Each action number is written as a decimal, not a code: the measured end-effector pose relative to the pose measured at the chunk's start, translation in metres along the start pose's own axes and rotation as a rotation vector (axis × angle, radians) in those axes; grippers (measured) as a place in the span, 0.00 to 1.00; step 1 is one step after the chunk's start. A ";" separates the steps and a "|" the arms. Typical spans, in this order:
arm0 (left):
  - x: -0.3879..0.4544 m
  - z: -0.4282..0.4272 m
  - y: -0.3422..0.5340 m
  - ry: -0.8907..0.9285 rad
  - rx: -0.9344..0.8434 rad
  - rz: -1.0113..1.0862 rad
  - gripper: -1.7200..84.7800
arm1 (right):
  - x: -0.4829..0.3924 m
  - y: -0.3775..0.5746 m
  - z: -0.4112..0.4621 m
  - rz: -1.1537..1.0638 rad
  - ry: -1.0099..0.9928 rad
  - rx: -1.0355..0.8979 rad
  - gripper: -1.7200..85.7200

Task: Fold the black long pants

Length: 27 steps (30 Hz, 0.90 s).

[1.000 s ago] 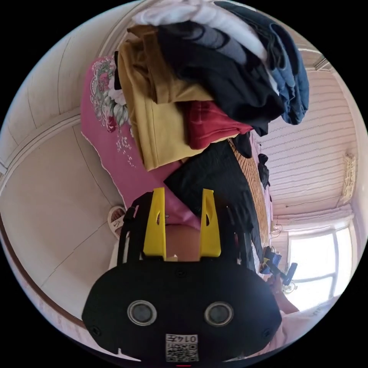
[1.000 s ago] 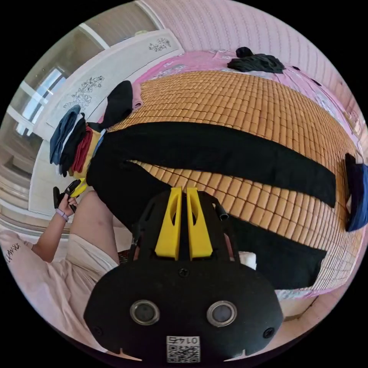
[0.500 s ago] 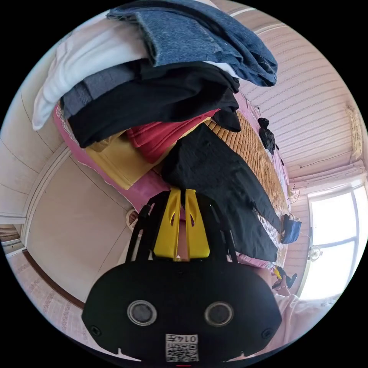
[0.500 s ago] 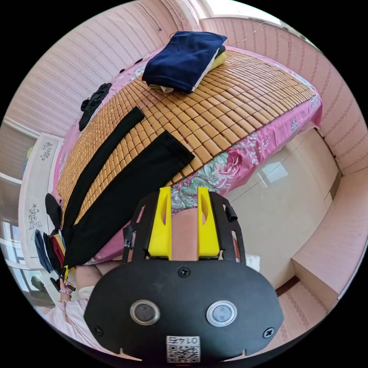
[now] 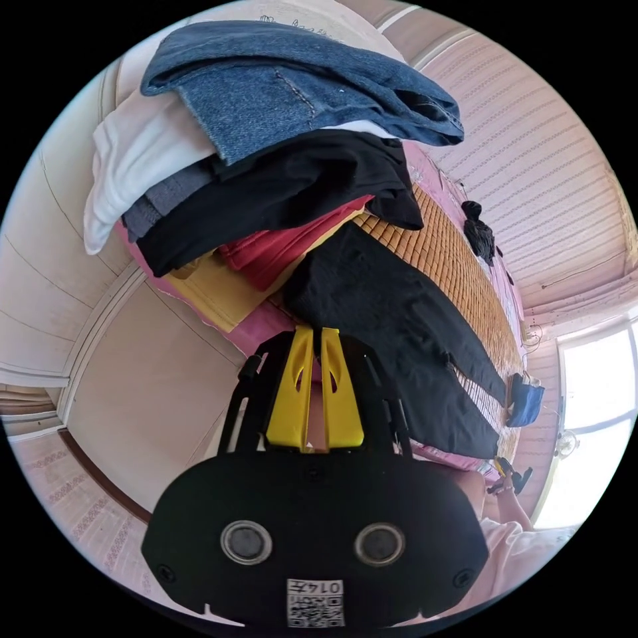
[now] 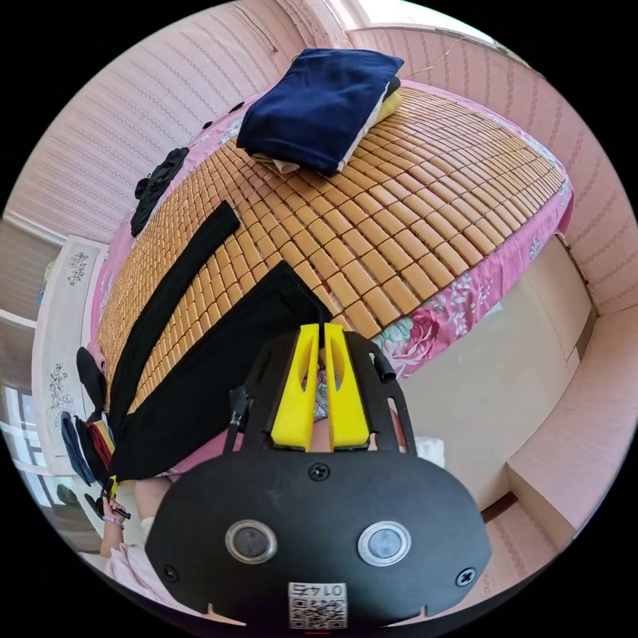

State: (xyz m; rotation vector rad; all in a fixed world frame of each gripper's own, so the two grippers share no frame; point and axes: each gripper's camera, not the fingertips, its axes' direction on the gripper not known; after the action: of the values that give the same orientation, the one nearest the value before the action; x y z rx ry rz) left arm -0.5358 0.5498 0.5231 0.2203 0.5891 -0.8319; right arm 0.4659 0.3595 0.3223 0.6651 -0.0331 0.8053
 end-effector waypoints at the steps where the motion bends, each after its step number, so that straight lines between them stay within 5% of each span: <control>1: 0.006 0.002 0.002 -0.004 0.000 0.011 0.01 | 0.001 0.002 -0.011 -0.003 -0.019 0.025 0.04; 13: 0.127 -0.015 -0.029 0.003 0.179 0.305 0.01 | -0.078 -0.072 -0.125 -0.337 -0.025 0.179 0.04; 22: 0.175 0.086 -0.104 -0.033 0.224 0.053 0.09 | -0.124 -0.154 -0.073 -0.134 -0.019 0.026 0.13; 27: 0.218 0.143 -0.072 -0.041 0.165 0.204 0.07 | -0.126 -0.137 -0.032 -0.164 0.061 -0.104 0.12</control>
State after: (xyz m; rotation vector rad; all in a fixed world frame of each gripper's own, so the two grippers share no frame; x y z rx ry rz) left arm -0.4173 0.3070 0.5186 0.4059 0.4514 -0.6859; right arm 0.4633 0.2254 0.1888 0.5377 0.0342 0.6606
